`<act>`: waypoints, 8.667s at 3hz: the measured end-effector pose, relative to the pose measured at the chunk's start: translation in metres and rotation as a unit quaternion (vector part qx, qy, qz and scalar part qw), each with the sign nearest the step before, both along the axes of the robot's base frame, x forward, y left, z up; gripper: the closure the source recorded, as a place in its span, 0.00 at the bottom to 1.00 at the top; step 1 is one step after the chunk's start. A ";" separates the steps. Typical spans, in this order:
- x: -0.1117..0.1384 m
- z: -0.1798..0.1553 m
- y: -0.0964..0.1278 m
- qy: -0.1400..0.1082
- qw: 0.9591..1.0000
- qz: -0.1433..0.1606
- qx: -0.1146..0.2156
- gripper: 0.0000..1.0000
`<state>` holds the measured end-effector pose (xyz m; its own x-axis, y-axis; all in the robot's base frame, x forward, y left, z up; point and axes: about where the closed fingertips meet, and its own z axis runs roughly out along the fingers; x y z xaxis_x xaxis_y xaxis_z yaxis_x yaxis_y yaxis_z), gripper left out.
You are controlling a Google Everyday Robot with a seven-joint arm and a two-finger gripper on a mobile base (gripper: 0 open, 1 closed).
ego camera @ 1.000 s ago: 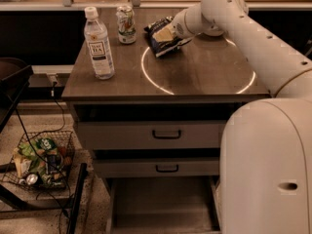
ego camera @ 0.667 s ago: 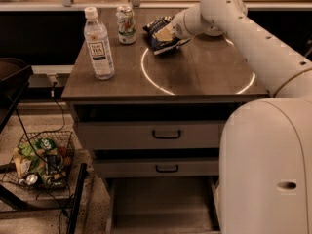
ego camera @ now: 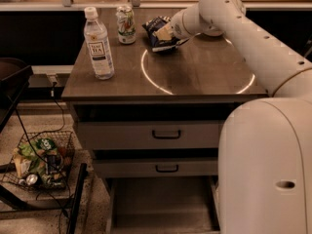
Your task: Place blue chip bag into bottom drawer
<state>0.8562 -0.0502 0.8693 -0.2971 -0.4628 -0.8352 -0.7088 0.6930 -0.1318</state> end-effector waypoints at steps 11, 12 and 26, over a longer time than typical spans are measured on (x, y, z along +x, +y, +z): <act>0.001 0.102 -0.019 -0.069 0.997 -0.003 -0.040 1.00; -0.010 0.140 -0.032 -0.090 0.995 0.000 -0.042 1.00; -0.449 -0.237 -0.298 0.303 0.918 -0.221 0.124 1.00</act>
Offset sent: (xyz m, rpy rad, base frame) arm -0.0656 -0.0503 0.1659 -0.0517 -0.2054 0.0022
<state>0.4070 -0.3484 0.6324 -0.8558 -0.0020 -0.5172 -0.2413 0.8861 0.3958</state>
